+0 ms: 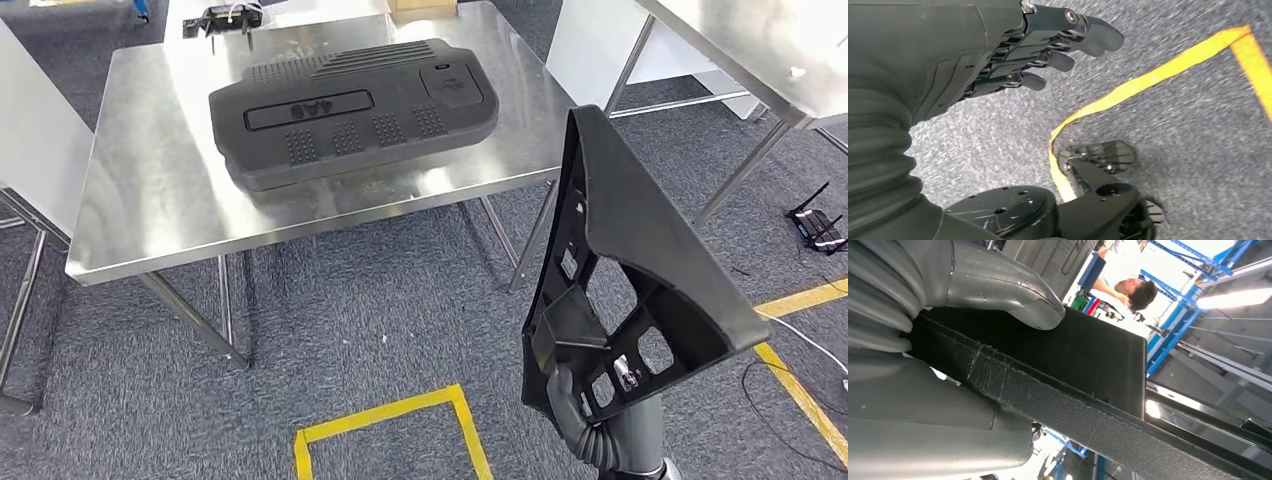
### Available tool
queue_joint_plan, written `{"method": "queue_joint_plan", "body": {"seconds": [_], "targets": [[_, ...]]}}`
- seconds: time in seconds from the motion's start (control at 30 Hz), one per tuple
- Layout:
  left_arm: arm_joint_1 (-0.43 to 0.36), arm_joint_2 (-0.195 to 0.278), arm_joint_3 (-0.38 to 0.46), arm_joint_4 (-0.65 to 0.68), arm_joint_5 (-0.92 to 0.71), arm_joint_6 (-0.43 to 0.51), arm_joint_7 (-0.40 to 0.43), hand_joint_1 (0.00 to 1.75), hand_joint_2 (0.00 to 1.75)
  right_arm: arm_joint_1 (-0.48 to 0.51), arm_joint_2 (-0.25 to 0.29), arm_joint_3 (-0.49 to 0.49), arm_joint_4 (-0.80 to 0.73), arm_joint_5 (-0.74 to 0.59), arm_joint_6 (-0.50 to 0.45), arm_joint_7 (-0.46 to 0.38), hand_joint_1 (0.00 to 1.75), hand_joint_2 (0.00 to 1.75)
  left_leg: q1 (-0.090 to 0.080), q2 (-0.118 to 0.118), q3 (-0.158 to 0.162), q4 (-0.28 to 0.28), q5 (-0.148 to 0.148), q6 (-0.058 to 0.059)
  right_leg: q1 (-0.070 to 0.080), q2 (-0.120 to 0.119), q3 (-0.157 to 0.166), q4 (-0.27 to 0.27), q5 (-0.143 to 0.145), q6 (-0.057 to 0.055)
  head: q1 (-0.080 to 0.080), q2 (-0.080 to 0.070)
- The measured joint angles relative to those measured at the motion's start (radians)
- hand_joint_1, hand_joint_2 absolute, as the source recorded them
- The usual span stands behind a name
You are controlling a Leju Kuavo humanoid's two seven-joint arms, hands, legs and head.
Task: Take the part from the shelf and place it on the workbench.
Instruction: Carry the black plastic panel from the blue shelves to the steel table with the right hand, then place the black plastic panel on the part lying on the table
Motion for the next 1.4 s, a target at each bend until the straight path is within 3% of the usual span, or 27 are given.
{"method": "queue_joint_plan", "body": {"seconds": [0.03,0.1,0.17,0.2,0.27,0.33,0.37,0.4,0.47,0.5,0.57,0.67,0.73,0.83,0.87,0.9,0.97,1.03,1.13,1.27,1.4], "targets": [[0.000,0.000,0.000,0.000,0.000,0.000,0.000,0.00,1.75,0.000,0.000,0.000,0.000,0.000,0.000,0.000,1.75,1.75,-0.003,0.000,0.005,-0.001,-0.007,-0.005,0.002,-0.003,0.013,-0.032,0.014,-0.006,0.000,0.000],[-0.001,0.000,0.000,0.000,0.000,0.000,0.000,0.00,1.75,0.000,0.000,0.000,0.000,0.000,0.000,0.000,1.75,1.75,-0.006,0.002,0.013,-0.006,-0.017,-0.014,0.004,0.000,0.021,-0.043,0.013,-0.022,-0.001,0.000],[-0.002,0.000,-0.001,0.000,0.000,0.001,0.000,0.00,1.75,0.000,-0.001,0.000,0.000,-0.002,0.000,0.000,1.75,1.75,-0.002,0.004,0.014,0.004,-0.028,-0.024,-0.004,0.004,0.032,-0.049,0.008,-0.034,-0.002,0.000],[-0.003,0.000,-0.001,0.000,0.000,0.001,0.000,0.00,1.75,0.000,-0.002,0.000,0.000,-0.003,0.000,0.000,1.75,1.75,0.000,0.004,0.002,0.035,-0.042,-0.029,-0.008,0.004,0.040,-0.052,0.004,-0.042,-0.003,0.000],[-0.002,0.000,-0.002,0.000,0.000,0.001,-0.001,0.00,1.75,-0.001,-0.002,-0.001,0.000,-0.003,0.000,0.000,1.75,1.75,0.004,0.004,-0.060,0.154,-0.084,-0.036,-0.011,0.004,0.059,-0.054,-0.008,-0.059,-0.006,0.000],[0.000,0.000,-0.002,0.000,0.000,0.001,-0.001,0.00,1.75,-0.001,-0.002,-0.001,0.000,-0.002,0.000,0.000,1.75,1.75,0.010,0.004,-0.138,0.270,-0.108,-0.043,-0.009,0.005,0.077,-0.054,-0.022,-0.066,-0.006,0.000],[0.001,0.000,-0.002,0.000,0.000,0.001,-0.001,0.00,1.75,-0.001,-0.002,-0.001,0.001,-0.002,0.000,0.000,1.75,1.75,0.013,0.004,-0.160,0.286,-0.093,-0.046,-0.010,0.008,0.087,-0.054,-0.029,-0.066,-0.006,0.000],[0.001,0.000,-0.002,0.000,0.000,0.001,-0.001,0.00,1.75,-0.001,-0.002,-0.001,0.001,-0.003,0.000,0.000,1.75,1.75,0.017,0.004,-0.163,0.262,-0.059,-0.049,-0.011,0.011,0.098,-0.053,-0.037,-0.062,-0.006,0.000],[0.002,0.000,-0.003,0.000,0.000,0.001,-0.001,0.00,1.75,-0.001,-0.002,-0.001,0.001,0.000,0.000,-0.001,1.75,1.75,0.025,0.003,-0.128,0.147,0.028,-0.054,-0.015,0.016,0.121,-0.053,-0.056,-0.051,-0.007,0.000],[0.002,0.000,-0.003,0.000,0.000,0.001,-0.001,0.00,1.75,-0.001,-0.002,-0.001,0.001,0.003,-0.001,-0.002,1.75,1.75,0.026,0.001,-0.103,0.089,0.052,-0.055,-0.014,0.019,0.129,-0.052,-0.066,-0.044,-0.009,0.000],[0.000,-0.001,-0.006,-0.001,0.000,0.001,0.000,0.00,1.75,-0.001,-0.002,-0.001,0.001,0.015,-0.003,-0.005,1.75,1.75,0.022,-0.002,-0.077,0.039,0.054,-0.048,-0.011,0.021,0.131,-0.054,-0.077,-0.029,-0.012,0.000],[-0.001,-0.002,-0.009,-0.001,0.000,0.001,0.000,0.00,1.75,0.000,-0.003,0.001,0.000,0.027,-0.008,-0.008,1.75,1.75,0.019,-0.003,-0.071,0.027,0.046,-0.025,-0.011,0.019,0.134,-0.054,-0.083,-0.018,-0.008,0.000],[-0.001,-0.002,-0.009,-0.001,0.000,0.001,-0.001,0.00,1.75,-0.001,-0.004,0.002,-0.001,0.029,-0.010,-0.009,1.75,1.75,0.020,-0.003,-0.063,0.020,0.043,-0.011,-0.010,0.014,0.097,0.012,-0.107,-0.019,-0.005,0.000],[-0.001,-0.002,-0.009,-0.001,0.000,0.002,-0.001,0.00,1.75,0.000,-0.005,0.002,0.000,0.033,-0.012,-0.011,1.75,1.75,0.015,-0.002,-0.052,0.018,0.031,0.003,-0.008,0.012,-0.033,0.205,-0.150,-0.025,-0.002,0.000],[-0.001,-0.002,-0.009,-0.001,0.000,0.002,-0.001,0.00,1.75,0.000,-0.006,0.002,0.000,0.035,-0.013,-0.011,1.75,1.75,0.014,-0.003,-0.047,0.018,0.026,0.005,-0.008,0.012,-0.064,0.231,-0.142,-0.022,-0.002,0.000],[-0.001,-0.002,-0.009,-0.001,0.000,0.002,-0.001,0.00,1.75,0.001,-0.006,0.002,0.000,0.037,-0.015,-0.011,1.75,1.75,0.013,-0.004,-0.040,0.018,0.020,0.006,-0.008,0.012,-0.073,0.215,-0.117,-0.015,-0.002,0.000],[-0.001,-0.003,-0.009,-0.001,0.000,0.002,-0.001,0.00,1.75,0.000,-0.006,0.002,0.000,0.043,-0.018,-0.012,1.75,1.75,0.013,-0.006,-0.023,0.018,0.008,0.003,-0.007,0.009,-0.042,0.095,-0.040,0.000,-0.002,0.000],[-0.001,-0.003,-0.009,-0.001,0.000,0.003,-0.001,0.00,1.75,0.000,-0.006,0.002,0.000,0.051,-0.024,-0.013,1.75,1.75,0.008,-0.009,-0.010,0.018,-0.006,-0.006,-0.002,0.005,0.000,-0.010,0.010,-0.004,-0.002,0.000],[-0.002,-0.005,-0.009,-0.001,0.002,0.008,-0.008,0.00,1.75,0.001,-0.007,0.003,0.000,0.067,-0.036,-0.014,1.75,1.75,0.005,-0.008,-0.003,0.010,-0.013,-0.016,0.005,0.006,0.014,-0.039,0.018,-0.023,-0.003,0.000],[-0.002,-0.006,-0.009,-0.001,0.005,0.014,-0.028,0.00,1.75,0.001,-0.010,0.006,0.000,0.088,-0.052,-0.013,1.75,1.75,0.006,-0.002,0.011,-0.006,-0.010,0.003,0.004,0.008,0.020,-0.049,0.022,-0.028,-0.004,0.000],[-0.002,-0.006,-0.009,-0.001,0.005,0.019,-0.032,0.00,1.75,0.001,-0.011,0.008,0.000,0.098,-0.059,-0.013,1.75,1.75,0.005,0.000,0.018,-0.016,-0.012,0.001,0.003,0.009,0.023,-0.050,0.018,-0.034,-0.004,0.000]]}}
